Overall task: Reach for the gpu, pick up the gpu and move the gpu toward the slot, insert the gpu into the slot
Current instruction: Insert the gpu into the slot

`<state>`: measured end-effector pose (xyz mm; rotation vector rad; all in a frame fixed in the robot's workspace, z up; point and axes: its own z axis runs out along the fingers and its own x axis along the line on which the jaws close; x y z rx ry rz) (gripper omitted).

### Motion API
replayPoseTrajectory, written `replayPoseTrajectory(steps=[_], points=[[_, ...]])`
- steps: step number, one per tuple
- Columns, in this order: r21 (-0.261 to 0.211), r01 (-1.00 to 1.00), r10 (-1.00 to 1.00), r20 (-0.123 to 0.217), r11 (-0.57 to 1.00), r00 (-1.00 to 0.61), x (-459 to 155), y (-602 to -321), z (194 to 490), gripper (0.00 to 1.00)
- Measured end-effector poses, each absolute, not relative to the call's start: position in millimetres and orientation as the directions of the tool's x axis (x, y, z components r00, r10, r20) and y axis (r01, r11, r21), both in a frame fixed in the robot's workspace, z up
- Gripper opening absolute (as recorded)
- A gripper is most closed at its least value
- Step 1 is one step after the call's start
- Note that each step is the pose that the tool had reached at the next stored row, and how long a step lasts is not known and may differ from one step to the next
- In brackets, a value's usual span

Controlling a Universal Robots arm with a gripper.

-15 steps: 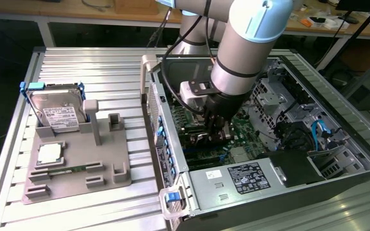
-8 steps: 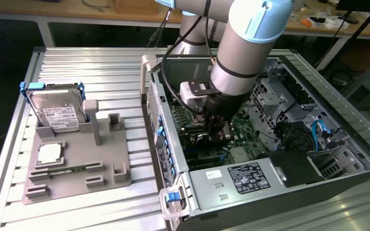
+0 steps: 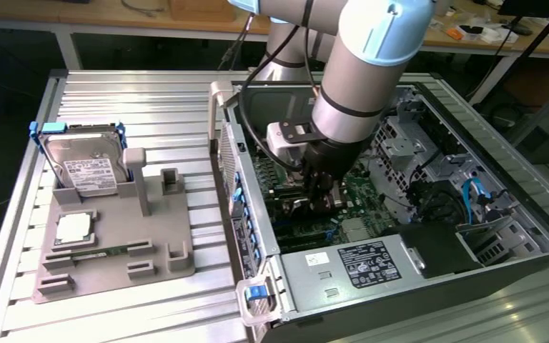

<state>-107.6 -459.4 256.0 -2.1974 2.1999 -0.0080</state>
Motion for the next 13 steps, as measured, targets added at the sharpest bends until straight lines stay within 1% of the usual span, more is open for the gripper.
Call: replayPoseTrajectory(steps=[13], points=[[-0.027,-1.0,-1.0,-0.019,0.001,-0.001,-107.6,-459.4,252.4,0.27]])
